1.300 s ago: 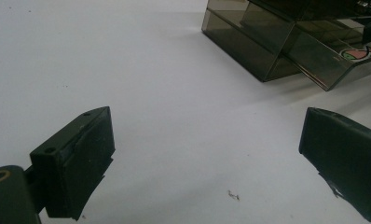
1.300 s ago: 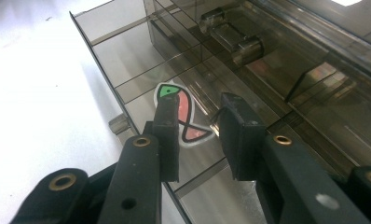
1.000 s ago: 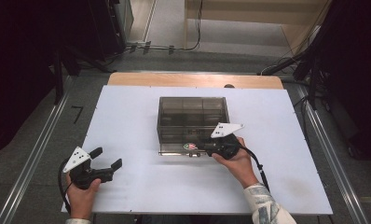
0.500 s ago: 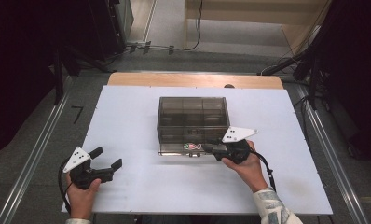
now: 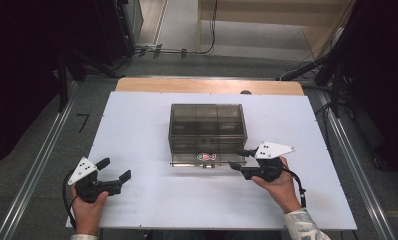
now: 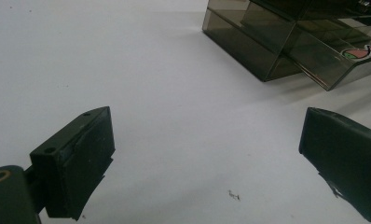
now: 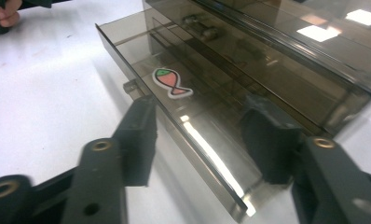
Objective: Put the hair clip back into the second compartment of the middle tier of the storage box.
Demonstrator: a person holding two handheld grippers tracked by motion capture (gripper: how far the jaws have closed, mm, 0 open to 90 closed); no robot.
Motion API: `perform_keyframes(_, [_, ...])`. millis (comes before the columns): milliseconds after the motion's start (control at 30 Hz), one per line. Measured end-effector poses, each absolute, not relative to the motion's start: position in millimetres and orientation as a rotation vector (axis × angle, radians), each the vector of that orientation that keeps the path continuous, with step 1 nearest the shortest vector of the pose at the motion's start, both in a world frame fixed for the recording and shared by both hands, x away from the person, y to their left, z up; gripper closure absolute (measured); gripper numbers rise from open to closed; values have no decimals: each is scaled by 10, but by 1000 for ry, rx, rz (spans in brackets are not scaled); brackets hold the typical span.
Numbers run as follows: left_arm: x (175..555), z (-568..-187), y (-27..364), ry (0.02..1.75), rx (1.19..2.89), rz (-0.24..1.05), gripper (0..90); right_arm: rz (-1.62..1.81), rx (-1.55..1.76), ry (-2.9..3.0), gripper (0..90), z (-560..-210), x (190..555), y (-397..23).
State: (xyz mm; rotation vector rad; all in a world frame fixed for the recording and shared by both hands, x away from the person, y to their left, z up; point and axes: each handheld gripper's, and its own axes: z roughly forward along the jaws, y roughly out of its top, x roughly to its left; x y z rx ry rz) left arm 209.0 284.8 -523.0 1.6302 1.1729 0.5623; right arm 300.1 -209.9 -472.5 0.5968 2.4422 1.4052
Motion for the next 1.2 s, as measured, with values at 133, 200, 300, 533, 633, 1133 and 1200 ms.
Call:
perform_keyframes(133, [2091,-5230,2848,1173,1630,562,38,1408,617,2427,385,-4752,2984,-2196])
perform_keyframes(200, [2091,-5230,2847,1173,1630,562,38,1400,629,2427,371,-4763,2971,-2245])
perform_keyframes(300, [2091,-5231,2847,1174,1629,561,38,1395,637,2420,350,-4783,2953,-2322])
perform_keyframes(533, [2090,-5231,2847,1176,1628,563,39,1375,689,2390,313,-4843,2911,-2548])
perform_keyframes(633, [2091,-5231,2846,1175,1629,563,38,1362,709,2379,310,-4870,2889,-2659])
perform_keyframes(1133, [2089,-5230,2847,1176,1629,566,39,1314,816,2300,293,-5005,2791,-3165])
perform_keyframes(1200, [2088,-5230,2846,1177,1628,567,38,1306,822,2300,279,-5017,2777,-3203])
